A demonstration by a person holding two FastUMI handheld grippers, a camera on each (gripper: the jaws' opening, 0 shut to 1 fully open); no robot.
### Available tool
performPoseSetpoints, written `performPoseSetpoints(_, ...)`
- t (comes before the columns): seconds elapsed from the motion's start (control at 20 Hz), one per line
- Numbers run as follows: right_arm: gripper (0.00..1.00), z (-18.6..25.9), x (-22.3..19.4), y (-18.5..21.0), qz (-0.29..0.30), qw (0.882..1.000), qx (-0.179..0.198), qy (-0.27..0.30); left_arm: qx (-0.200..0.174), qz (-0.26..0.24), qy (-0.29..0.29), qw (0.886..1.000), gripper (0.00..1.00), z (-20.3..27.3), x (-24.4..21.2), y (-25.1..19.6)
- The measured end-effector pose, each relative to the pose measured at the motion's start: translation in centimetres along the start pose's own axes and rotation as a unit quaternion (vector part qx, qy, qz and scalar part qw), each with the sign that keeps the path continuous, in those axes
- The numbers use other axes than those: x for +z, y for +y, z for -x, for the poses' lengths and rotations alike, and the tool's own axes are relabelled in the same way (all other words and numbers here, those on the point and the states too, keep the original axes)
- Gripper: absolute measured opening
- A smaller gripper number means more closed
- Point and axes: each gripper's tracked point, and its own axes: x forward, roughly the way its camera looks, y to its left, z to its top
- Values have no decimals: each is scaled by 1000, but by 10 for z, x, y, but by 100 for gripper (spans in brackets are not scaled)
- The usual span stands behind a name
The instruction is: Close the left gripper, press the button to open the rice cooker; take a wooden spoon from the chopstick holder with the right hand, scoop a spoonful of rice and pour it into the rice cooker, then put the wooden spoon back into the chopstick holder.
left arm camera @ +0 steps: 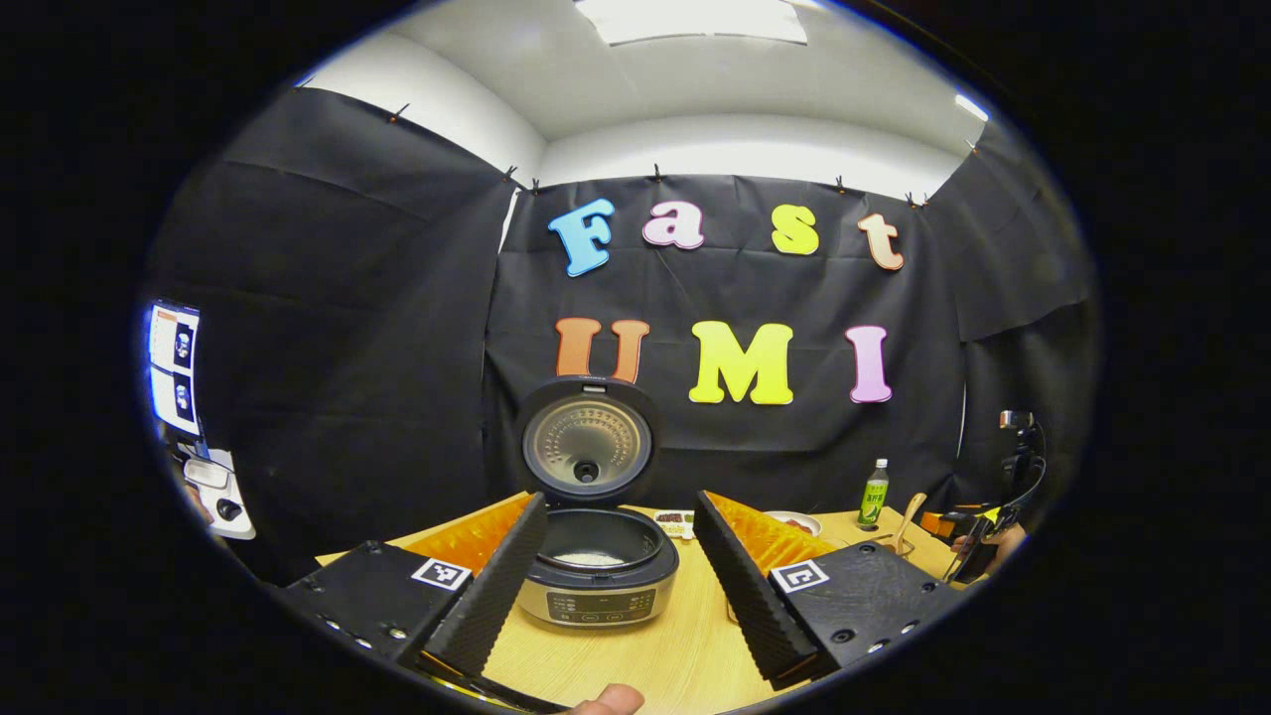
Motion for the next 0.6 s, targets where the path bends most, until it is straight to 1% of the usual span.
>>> performPoseSetpoints(0.05,98,-12,1,2,-4,1000,9,0,-6,0,-2,1000,94,4,-2,-4)
performPoseSetpoints(0.1,99,-23,-2,3,-9,1000,17,5,-11,-3,-5,1000,94,8,-3,-9)
performPoseSetpoints(0.15,95,-35,-5,4,-16,1000,23,15,-13,-6,-8,1000,94,10,-3,-11)
performPoseSetpoints(0.2,93,-45,-9,4,-21,999,26,26,-12,-9,-15,1000,94,12,-2,-12)
performPoseSetpoints(0.4,90,-72,-14,-2,-56,997,37,43,-27,-15,-26,999,94,21,3,-21)
performPoseSetpoints(0.45,85,-78,-12,-4,-57,997,38,42,-28,-16,-27,999,94,21,3,-21)
performPoseSetpoints(0.5,90,-84,-10,-5,-58,997,40,41,-28,-21,-24,999,94,22,3,-20)
performPoseSetpoints(0.55,84,-90,-8,-6,-59,997,39,42,-24,-26,-23,999,94,24,2,-16)
performPoseSetpoints(0.6,82,-96,-11,-7,-64,996,39,48,-20,-29,-23,999,94,25,2,-13)
